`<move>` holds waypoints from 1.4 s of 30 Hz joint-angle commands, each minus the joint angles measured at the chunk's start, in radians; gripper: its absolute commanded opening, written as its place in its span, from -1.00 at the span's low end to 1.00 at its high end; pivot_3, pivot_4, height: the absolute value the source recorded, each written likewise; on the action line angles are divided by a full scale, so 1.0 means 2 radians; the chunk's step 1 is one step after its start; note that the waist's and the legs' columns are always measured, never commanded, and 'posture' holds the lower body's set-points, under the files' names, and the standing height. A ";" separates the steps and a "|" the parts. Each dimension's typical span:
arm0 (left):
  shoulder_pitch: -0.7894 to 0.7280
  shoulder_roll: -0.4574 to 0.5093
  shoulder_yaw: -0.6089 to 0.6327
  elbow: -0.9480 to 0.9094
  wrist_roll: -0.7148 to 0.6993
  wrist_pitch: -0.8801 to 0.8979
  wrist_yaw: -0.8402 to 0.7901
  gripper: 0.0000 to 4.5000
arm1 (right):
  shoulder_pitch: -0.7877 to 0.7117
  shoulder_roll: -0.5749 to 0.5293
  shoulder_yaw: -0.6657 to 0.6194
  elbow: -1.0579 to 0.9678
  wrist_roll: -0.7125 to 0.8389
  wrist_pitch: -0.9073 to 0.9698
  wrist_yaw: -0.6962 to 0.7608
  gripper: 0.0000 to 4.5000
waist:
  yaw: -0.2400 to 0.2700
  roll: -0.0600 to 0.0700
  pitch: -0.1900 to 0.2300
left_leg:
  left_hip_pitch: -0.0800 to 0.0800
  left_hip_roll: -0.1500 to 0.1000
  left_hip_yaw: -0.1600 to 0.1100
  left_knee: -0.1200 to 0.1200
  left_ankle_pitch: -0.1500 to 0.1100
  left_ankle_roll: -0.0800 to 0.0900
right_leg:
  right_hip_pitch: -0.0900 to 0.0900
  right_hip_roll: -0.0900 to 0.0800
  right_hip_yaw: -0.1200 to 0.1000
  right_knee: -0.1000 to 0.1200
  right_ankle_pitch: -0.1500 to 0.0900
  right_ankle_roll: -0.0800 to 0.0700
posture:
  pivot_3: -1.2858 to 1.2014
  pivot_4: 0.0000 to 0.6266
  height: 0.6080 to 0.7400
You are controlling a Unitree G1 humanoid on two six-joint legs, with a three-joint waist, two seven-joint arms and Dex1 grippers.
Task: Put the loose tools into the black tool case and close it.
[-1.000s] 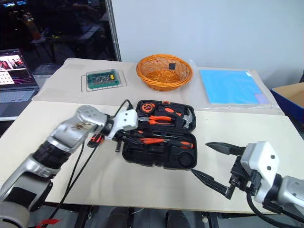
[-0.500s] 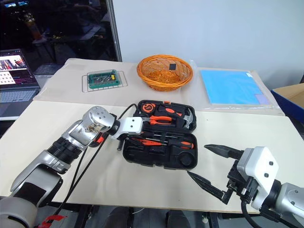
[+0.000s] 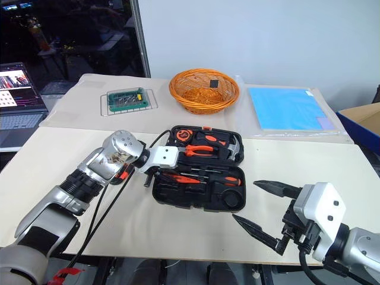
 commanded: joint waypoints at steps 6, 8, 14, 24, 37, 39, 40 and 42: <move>0.031 -0.016 0.126 -0.082 -0.100 0.088 0.034 0.67 | -0.016 -0.010 0.004 0.006 0.000 -0.011 -0.003 1.00 | 0.001 0.000 0.000 | 0.000 0.000 0.000 0.000 0.000 0.000 | 0.000 0.000 0.000 0.000 0.000 0.000 | 0.03 -0.52 1.00; 0.056 -0.024 0.158 -0.103 -0.121 0.110 0.062 0.42 | -0.021 -0.011 0.010 0.009 -0.002 -0.011 -0.003 1.00 | 0.001 0.000 0.000 | 0.000 0.000 0.000 0.000 0.000 0.000 | 0.000 0.000 0.000 0.000 0.000 0.000 | 0.03 -0.52 1.00; 0.152 -0.089 0.188 -0.130 -0.103 0.082 0.207 -0.54 | -0.035 -0.012 0.025 0.016 -0.007 -0.012 -0.007 1.00 | 0.001 0.000 0.000 | 0.001 0.000 -0.001 0.000 0.000 0.000 | 0.001 0.000 0.000 0.000 0.000 0.000 | 0.03 -0.52 1.00; 0.272 -0.070 0.101 -0.137 -0.017 0.028 0.262 -0.99 | -0.040 -0.018 0.031 0.018 -0.008 -0.004 -0.005 1.00 | 0.001 0.001 -0.002 | 0.003 0.000 -0.001 0.000 0.000 0.000 | 0.004 0.000 0.000 -0.001 0.000 0.000 | 0.03 -0.52 1.00; 0.273 -0.090 0.146 -0.104 -0.069 -0.079 0.273 -0.99 | -0.015 -0.009 0.010 0.040 -0.014 0.011 -0.033 1.00 | -0.001 0.010 -0.012 | 0.011 0.000 0.000 -0.002 -0.002 -0.004 | 0.007 -0.001 0.001 -0.002 -0.002 -0.004 | 0.03 -0.52 1.00; 0.267 -0.096 0.173 -0.115 -0.100 -0.064 0.268 -0.99 | -0.014 -0.005 0.007 0.044 -0.012 0.011 -0.039 1.00 | -0.001 0.010 -0.011 | 0.010 0.000 0.000 -0.002 -0.002 -0.004 | 0.005 -0.001 0.001 -0.001 -0.002 -0.004 | 0.03 -0.52 1.00; 0.265 -0.094 0.189 -0.123 -0.119 -0.056 0.260 -0.99 | -0.016 -0.003 0.010 0.045 -0.012 0.010 -0.044 1.00 | -0.001 0.009 -0.010 | 0.009 0.000 0.000 -0.002 -0.002 -0.004 | 0.005 -0.001 0.001 -0.001 -0.002 -0.004 | 0.03 -0.52 1.00; 0.266 -0.078 0.218 -0.159 -0.167 -0.010 0.240 -0.99 | -0.022 0.007 0.014 0.050 -0.002 0.007 -0.053 1.00 | -0.003 0.007 -0.009 | 0.008 0.000 0.000 -0.002 -0.002 -0.004 | 0.005 0.000 0.001 0.000 -0.002 -0.005 | 0.03 -0.52 1.00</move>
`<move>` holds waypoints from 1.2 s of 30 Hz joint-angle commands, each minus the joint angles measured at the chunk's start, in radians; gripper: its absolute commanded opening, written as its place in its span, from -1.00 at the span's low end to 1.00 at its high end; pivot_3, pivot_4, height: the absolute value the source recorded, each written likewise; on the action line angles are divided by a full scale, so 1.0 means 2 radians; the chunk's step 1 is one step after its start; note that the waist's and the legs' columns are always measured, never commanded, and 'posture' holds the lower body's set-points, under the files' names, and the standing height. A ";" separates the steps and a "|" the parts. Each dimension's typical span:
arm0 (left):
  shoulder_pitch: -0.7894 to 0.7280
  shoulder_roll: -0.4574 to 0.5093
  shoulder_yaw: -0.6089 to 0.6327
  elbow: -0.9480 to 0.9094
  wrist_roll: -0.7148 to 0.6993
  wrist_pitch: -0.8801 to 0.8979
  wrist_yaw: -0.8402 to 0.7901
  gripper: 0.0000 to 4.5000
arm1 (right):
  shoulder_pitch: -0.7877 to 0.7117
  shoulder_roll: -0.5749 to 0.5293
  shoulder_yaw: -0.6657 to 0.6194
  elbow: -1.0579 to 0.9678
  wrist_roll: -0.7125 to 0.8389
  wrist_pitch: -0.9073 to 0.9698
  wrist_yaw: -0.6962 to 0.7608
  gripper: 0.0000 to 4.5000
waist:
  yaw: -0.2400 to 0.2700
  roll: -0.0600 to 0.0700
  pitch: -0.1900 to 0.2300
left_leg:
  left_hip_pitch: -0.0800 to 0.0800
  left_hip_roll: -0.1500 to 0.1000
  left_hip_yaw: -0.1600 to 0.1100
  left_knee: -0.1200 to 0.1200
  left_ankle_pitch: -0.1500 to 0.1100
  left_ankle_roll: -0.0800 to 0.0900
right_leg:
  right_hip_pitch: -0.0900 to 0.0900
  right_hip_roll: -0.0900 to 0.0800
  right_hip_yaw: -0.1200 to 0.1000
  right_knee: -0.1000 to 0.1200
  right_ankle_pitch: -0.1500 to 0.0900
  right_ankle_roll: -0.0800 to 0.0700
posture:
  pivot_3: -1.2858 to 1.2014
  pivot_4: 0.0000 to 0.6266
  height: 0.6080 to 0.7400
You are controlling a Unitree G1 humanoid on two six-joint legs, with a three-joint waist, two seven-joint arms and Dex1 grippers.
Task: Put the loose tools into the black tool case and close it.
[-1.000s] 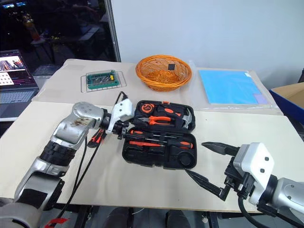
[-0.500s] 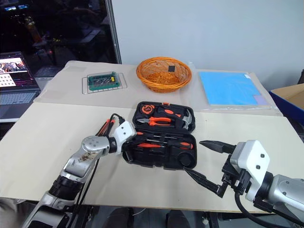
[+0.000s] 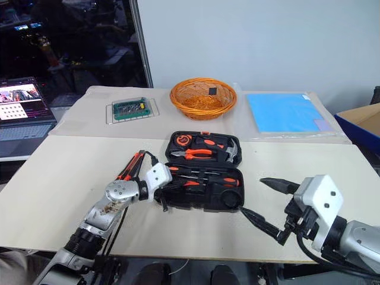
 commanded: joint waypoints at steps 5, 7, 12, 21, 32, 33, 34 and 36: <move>0.012 0.039 0.102 -0.132 -0.136 0.159 0.003 -0.21 | -0.003 0.019 -0.032 0.019 0.032 -0.017 0.012 1.00 | 0.002 -0.002 0.002 | -0.003 0.000 0.000 0.000 0.002 0.004 | -0.001 0.000 0.000 -0.002 0.000 0.002 | 0.03 -0.52 1.00; 0.013 0.041 0.132 -0.152 -0.140 0.199 0.048 0.08 | -0.013 0.012 -0.029 0.013 0.049 -0.020 0.023 1.00 | 0.004 -0.003 0.002 | -0.004 -0.001 0.000 0.000 0.001 0.004 | -0.001 0.000 0.000 -0.003 0.001 0.004 | 0.03 -0.52 1.00; 0.024 0.043 0.180 -0.188 -0.098 0.309 0.186 0.89 | -0.069 -0.007 0.012 0.002 0.068 -0.026 0.032 1.00 | 0.002 -0.003 0.004 | -0.005 0.000 -0.001 0.000 0.001 0.004 | -0.002 0.000 -0.001 -0.002 0.001 0.005 | 0.03 -0.52 1.00; 0.003 0.024 0.144 -0.115 -0.035 0.364 0.284 0.89 | -0.128 -0.022 0.074 0.031 0.046 -0.027 0.046 1.00 | 0.008 -0.007 0.006 | -0.003 -0.001 -0.001 0.000 0.000 0.003 | -0.001 -0.001 -0.001 -0.003 -0.001 0.001 | 0.03 -0.52 1.00; 0.018 0.057 0.164 -0.155 -0.127 0.282 0.112 -0.20 | -0.098 -0.011 0.056 0.024 0.023 -0.041 0.061 1.00 | 0.012 -0.007 0.007 | -0.006 0.000 -0.001 0.000 0.001 0.003 | -0.003 0.000 -0.001 -0.003 0.000 -0.001 | 0.03 -0.52 1.00; 0.014 0.078 0.162 -0.165 -0.147 0.270 0.062 -0.20 | -0.091 -0.010 0.052 0.022 0.022 -0.044 0.064 1.00 | 0.012 -0.008 0.007 | -0.006 0.000 -0.001 0.000 0.001 0.003 | -0.003 0.000 -0.001 -0.003 0.000 -0.001 | 0.03 -0.52 1.00; 0.000 0.107 0.147 -0.167 -0.164 0.266 0.002 -0.20 | -0.080 -0.009 0.043 0.021 0.018 -0.047 0.070 1.00 | 0.012 -0.009 0.008 | -0.007 0.000 -0.001 0.000 0.001 0.003 | -0.004 -0.001 -0.001 -0.003 0.001 -0.001 | 0.03 -0.52 1.00; -0.036 0.159 0.094 -0.157 -0.159 0.227 -0.107 -0.20 | -0.048 -0.007 0.018 0.016 0.013 -0.054 0.090 1.00 | 0.015 -0.009 0.008 | -0.009 0.000 -0.001 0.000 0.001 0.003 | -0.006 0.000 -0.001 -0.003 0.002 -0.003 | 0.03 -0.52 1.00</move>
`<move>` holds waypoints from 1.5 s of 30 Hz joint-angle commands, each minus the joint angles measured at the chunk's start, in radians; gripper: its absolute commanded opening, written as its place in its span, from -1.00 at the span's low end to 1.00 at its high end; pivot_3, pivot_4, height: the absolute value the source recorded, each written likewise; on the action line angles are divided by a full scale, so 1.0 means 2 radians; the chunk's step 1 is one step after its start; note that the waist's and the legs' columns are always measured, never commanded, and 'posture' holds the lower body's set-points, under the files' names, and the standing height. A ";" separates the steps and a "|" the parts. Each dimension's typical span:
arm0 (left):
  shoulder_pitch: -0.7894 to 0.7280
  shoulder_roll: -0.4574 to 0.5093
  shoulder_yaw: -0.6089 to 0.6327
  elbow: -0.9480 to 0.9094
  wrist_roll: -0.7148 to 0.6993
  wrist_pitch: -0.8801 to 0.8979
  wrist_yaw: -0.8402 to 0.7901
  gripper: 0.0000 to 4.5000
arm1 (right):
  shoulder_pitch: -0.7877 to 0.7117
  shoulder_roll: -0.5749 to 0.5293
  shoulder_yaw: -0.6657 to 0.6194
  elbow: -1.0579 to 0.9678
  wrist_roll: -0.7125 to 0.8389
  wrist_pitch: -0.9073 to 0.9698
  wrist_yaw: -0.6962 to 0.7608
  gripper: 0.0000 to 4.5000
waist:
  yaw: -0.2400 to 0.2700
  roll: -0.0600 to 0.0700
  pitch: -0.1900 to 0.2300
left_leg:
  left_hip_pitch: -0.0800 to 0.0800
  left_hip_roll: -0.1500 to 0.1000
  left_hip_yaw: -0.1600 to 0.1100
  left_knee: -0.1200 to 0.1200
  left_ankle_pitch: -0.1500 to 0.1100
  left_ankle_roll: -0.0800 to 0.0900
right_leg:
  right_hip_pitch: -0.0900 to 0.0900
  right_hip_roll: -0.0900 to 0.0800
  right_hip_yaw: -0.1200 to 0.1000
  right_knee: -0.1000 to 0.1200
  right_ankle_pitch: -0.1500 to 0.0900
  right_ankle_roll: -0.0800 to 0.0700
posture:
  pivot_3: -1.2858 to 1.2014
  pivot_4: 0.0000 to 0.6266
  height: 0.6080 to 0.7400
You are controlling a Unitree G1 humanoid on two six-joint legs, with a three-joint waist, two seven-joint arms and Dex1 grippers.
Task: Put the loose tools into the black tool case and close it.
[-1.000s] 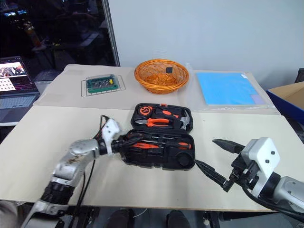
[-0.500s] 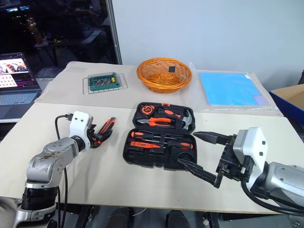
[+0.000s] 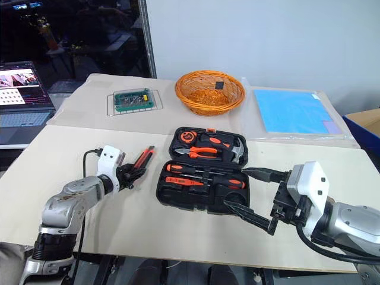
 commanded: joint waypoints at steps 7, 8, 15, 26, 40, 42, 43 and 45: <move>-0.169 0.051 -0.207 0.051 0.062 -0.150 -0.269 -0.20 | 0.139 0.017 -0.145 -0.026 -0.015 -0.033 0.082 1.00 | 0.002 0.002 0.000 | 0.001 0.000 0.001 0.000 0.000 0.000 | 0.004 0.000 0.000 -0.005 -0.001 0.004 | 0.03 -0.52 1.00; -0.177 0.042 -0.223 0.062 0.077 -0.160 -0.268 -0.20 | 0.150 0.021 -0.159 -0.027 -0.015 -0.034 0.087 1.00 | 0.000 0.002 0.000 | 0.001 0.000 0.001 0.000 0.000 0.001 | 0.004 0.000 0.000 -0.005 -0.001 0.004 | 0.03 -0.52 1.00; -0.184 0.013 -0.282 0.088 0.148 -0.170 -0.252 -0.20 | 0.187 0.035 -0.201 -0.053 0.001 -0.029 0.079 1.00 | -0.005 0.002 0.001 | 0.001 0.000 0.000 0.000 0.000 0.001 | 0.004 0.001 0.000 -0.004 -0.001 0.006 | 0.03 -0.52 1.00; -0.179 -0.006 -0.283 0.104 0.147 -0.214 -0.283 0.69 | 0.198 0.033 -0.202 -0.063 0.015 -0.030 0.064 1.00 | -0.004 0.002 0.001 | 0.001 0.000 0.000 0.001 0.000 0.001 | 0.004 0.000 0.000 -0.005 -0.001 0.005 | 0.03 -0.52 1.00; -0.077 -0.022 -0.107 0.043 0.005 -0.114 -0.210 -0.20 | 0.160 0.027 -0.148 -0.058 0.002 -0.031 0.040 1.00 | -0.009 0.003 0.000 | 0.001 0.000 0.000 0.001 0.000 0.001 | 0.005 0.000 0.000 -0.004 0.000 0.008 | 0.03 -0.52 1.00; -0.043 -0.020 -0.119 0.022 0.017 -0.129 -0.202 -0.56 | 0.157 0.026 -0.143 -0.057 0.002 -0.031 0.038 1.00 | -0.009 0.003 0.001 | 0.001 0.000 0.000 0.001 0.000 0.001 | 0.005 0.000 0.000 -0.004 0.000 0.008 | 0.03 -0.52 1.00; -0.028 -0.017 -0.124 0.017 0.022 -0.128 -0.195 -0.66 | 0.155 0.025 -0.143 -0.057 0.002 -0.030 0.037 1.00 | -0.007 0.002 0.001 | 0.001 0.000 0.000 0.001 0.000 0.001 | 0.005 0.000 0.000 -0.004 0.000 0.008 | 0.03 -0.52 1.00; -0.011 -0.010 -0.134 0.015 0.036 -0.129 -0.184 -0.98 | 0.154 0.023 -0.143 -0.056 0.003 -0.030 0.038 1.00 | -0.005 0.002 0.001 | 0.001 0.000 -0.001 0.001 0.000 0.001 | 0.005 0.000 0.000 -0.004 0.000 0.007 | 0.03 -0.52 1.00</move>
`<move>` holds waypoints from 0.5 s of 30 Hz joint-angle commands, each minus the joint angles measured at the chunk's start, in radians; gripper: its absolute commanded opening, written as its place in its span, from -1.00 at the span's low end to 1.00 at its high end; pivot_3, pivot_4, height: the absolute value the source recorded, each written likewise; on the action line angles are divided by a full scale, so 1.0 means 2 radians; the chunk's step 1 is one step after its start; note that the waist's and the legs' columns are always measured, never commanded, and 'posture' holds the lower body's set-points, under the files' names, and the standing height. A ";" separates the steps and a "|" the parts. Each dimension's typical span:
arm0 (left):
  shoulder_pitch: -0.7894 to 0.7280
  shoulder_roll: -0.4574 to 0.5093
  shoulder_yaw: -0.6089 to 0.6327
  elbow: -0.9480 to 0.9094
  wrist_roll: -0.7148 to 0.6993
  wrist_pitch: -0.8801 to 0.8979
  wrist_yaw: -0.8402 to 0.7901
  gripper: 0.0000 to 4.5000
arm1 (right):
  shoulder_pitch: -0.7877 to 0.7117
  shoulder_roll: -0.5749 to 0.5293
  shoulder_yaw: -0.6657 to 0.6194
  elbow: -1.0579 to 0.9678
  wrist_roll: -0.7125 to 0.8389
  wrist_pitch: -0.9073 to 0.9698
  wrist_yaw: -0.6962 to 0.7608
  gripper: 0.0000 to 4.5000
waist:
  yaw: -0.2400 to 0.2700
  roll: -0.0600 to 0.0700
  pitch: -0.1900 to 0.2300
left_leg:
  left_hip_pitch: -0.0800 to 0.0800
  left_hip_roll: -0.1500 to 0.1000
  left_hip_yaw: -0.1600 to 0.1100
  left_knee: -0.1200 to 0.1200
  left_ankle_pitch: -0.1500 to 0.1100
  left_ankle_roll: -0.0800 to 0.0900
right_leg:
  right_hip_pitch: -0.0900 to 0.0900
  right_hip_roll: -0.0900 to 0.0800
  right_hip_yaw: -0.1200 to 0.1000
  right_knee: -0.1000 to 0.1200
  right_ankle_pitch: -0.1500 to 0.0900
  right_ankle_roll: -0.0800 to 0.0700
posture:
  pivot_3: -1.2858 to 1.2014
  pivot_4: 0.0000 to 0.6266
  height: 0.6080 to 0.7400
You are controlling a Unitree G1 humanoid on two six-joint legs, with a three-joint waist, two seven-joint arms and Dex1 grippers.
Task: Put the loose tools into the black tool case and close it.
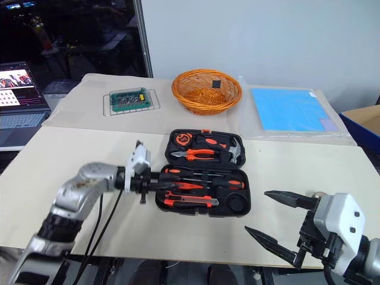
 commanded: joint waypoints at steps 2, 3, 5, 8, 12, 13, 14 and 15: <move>0.010 0.013 -0.033 -0.019 0.048 -0.023 0.029 -0.98 | -0.006 -0.006 -0.002 -0.001 0.003 -0.006 -0.001 1.00 | 0.004 0.000 0.000 | 0.000 0.000 0.000 0.000 0.000 0.000 | 0.000 0.000 0.000 0.000 -0.001 -0.002 | 0.03 -0.52 1.00; 0.005 0.018 -0.059 -0.011 0.078 -0.039 0.030 -0.98 | -0.010 -0.009 -0.001 0.000 0.004 -0.005 0.000 1.00 | 0.005 0.000 0.000 | 0.000 0.000 0.000 0.000 0.000 0.000 | 0.000 0.000 0.000 0.000 -0.001 -0.002 | 0.03 -0.52 1.00; -0.005 0.017 -0.093 -0.003 0.108 -0.048 0.034 -0.98 | -0.015 -0.014 0.002 0.001 0.005 -0.003 0.000 1.00 | 0.007 0.001 -0.001 | 0.001 0.000 0.000 0.001 0.000 -0.001 | 0.001 0.000 0.000 0.000 0.000 -0.002 | 0.03 -0.52 1.00; -0.023 0.012 -0.123 -0.008 0.119 -0.027 0.030 -0.98 | -0.019 -0.021 0.004 0.000 0.011 0.001 -0.002 1.00 | 0.007 0.002 -0.003 | 0.003 0.000 0.001 0.001 -0.002 -0.004 | 0.001 -0.001 0.000 -0.001 -0.001 -0.002 | 0.03 -0.52 1.00; -0.053 -0.001 -0.159 0.015 0.134 -0.004 0.027 -0.98 | -0.019 -0.024 0.004 0.000 0.014 0.003 -0.002 1.00 | 0.007 0.003 -0.004 | 0.003 0.000 0.001 0.001 -0.002 -0.003 | 0.002 -0.001 0.000 -0.001 -0.001 -0.002 | 0.03 -0.52 1.00; -0.057 -0.005 -0.163 0.022 0.135 0.003 0.027 -0.98 | -0.019 -0.025 0.006 0.000 0.013 0.003 -0.003 1.00 | 0.007 0.003 -0.005 | 0.003 0.000 0.001 0.001 -0.002 -0.003 | 0.002 0.000 0.000 -0.001 -0.001 -0.002 | 0.03 -0.52 1.00; -0.061 -0.005 -0.171 0.028 0.137 0.011 0.024 -0.98 | -0.019 -0.025 0.009 -0.001 0.012 0.004 -0.004 1.00 | 0.007 0.004 -0.005 | 0.003 0.000 0.001 0.001 0.000 -0.001 | 0.002 0.000 0.000 -0.001 -0.001 -0.002 | 0.03 -0.52 1.00; -0.063 -0.008 -0.173 0.036 0.136 0.016 0.024 -0.98 | -0.018 -0.024 0.012 -0.002 0.012 0.004 -0.006 1.00 | 0.006 0.004 -0.005 | 0.003 0.000 0.001 0.001 0.000 0.000 | 0.002 0.000 0.001 -0.001 -0.001 -0.002 | 0.03 -0.52 1.00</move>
